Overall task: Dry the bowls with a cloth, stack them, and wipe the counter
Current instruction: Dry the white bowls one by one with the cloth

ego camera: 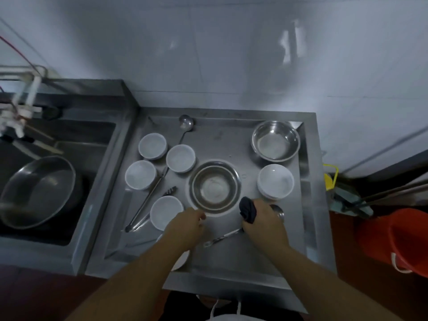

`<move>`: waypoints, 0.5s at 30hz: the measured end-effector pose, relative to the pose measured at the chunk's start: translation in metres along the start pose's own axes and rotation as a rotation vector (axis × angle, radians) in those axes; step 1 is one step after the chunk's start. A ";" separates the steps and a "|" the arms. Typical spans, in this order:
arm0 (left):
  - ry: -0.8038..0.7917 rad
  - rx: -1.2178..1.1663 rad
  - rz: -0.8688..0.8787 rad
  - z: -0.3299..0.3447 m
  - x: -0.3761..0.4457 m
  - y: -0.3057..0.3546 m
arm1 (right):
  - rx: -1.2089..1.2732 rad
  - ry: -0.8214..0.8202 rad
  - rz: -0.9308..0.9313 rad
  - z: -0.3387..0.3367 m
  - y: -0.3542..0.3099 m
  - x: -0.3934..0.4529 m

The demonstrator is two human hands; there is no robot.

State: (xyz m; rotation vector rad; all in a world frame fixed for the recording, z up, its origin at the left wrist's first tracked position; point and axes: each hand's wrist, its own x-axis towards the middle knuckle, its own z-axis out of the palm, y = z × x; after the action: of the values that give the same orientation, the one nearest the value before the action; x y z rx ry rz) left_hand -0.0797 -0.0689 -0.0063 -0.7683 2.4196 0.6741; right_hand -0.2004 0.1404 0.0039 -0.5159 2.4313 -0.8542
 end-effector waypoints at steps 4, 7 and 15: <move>-0.047 0.032 0.023 0.004 -0.011 -0.066 | -0.118 -0.071 0.027 0.047 -0.022 -0.018; -0.082 0.058 0.033 0.007 -0.016 -0.115 | -0.186 -0.055 0.044 0.084 -0.039 -0.035; -0.136 -0.046 -0.011 0.020 -0.022 -0.182 | -0.219 -0.035 0.107 0.159 -0.076 -0.074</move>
State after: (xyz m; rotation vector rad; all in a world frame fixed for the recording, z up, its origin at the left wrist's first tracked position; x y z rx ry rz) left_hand 0.0564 -0.1794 -0.0626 -0.7290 2.2826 0.7551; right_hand -0.0364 0.0481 -0.0285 -0.4709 2.5090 -0.5335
